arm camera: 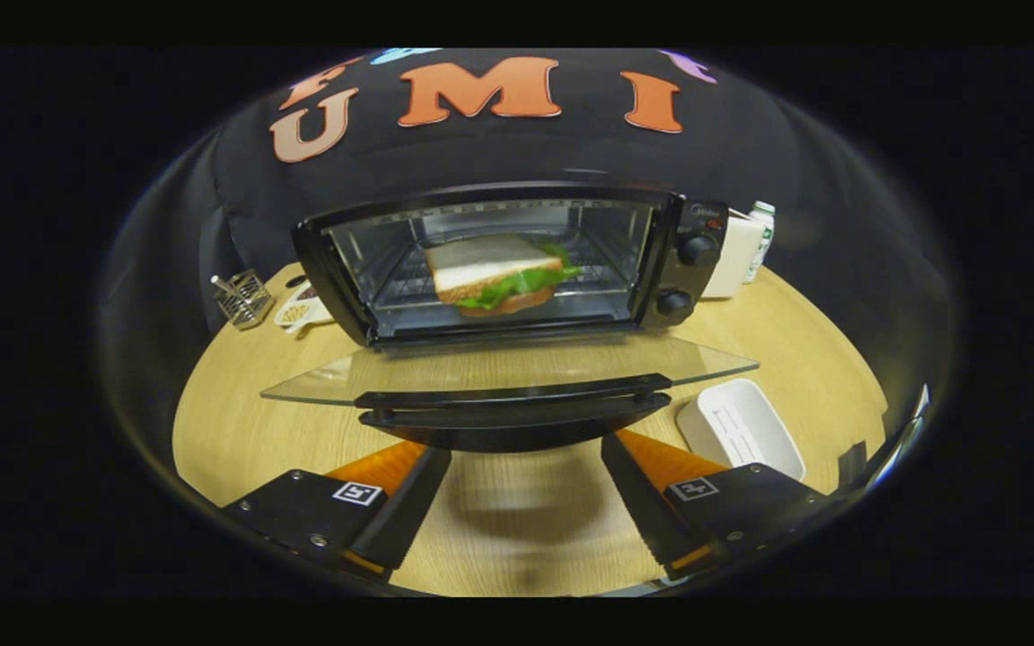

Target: Open the toaster oven, put the food inside, and close the toaster oven door.

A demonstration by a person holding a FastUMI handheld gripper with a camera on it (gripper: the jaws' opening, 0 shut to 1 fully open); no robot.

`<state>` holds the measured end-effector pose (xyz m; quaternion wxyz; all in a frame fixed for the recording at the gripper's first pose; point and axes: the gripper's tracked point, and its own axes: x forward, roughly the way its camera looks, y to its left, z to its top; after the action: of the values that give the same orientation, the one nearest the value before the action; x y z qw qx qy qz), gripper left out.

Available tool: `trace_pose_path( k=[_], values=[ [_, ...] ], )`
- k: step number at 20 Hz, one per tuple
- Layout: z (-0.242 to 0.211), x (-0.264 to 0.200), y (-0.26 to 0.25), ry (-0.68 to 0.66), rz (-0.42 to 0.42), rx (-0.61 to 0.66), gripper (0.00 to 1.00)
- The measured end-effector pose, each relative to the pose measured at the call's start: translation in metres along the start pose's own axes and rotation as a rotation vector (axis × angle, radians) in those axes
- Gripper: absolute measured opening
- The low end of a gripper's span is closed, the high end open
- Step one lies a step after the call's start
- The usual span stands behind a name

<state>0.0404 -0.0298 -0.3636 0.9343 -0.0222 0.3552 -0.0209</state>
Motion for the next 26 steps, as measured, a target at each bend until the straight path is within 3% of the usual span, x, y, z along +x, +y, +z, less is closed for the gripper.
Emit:
trace_pose_path(
  k=[14, 18, 26],
  values=[
    [0.102, 0.013, 0.010, -0.148, 0.051, 0.065, 0.99],
    [0.109, 0.015, 0.011, -0.165, 0.050, 0.078, 0.99],
    [0.133, -0.029, -0.007, -0.239, 0.033, 0.099, 0.99]
  ],
)
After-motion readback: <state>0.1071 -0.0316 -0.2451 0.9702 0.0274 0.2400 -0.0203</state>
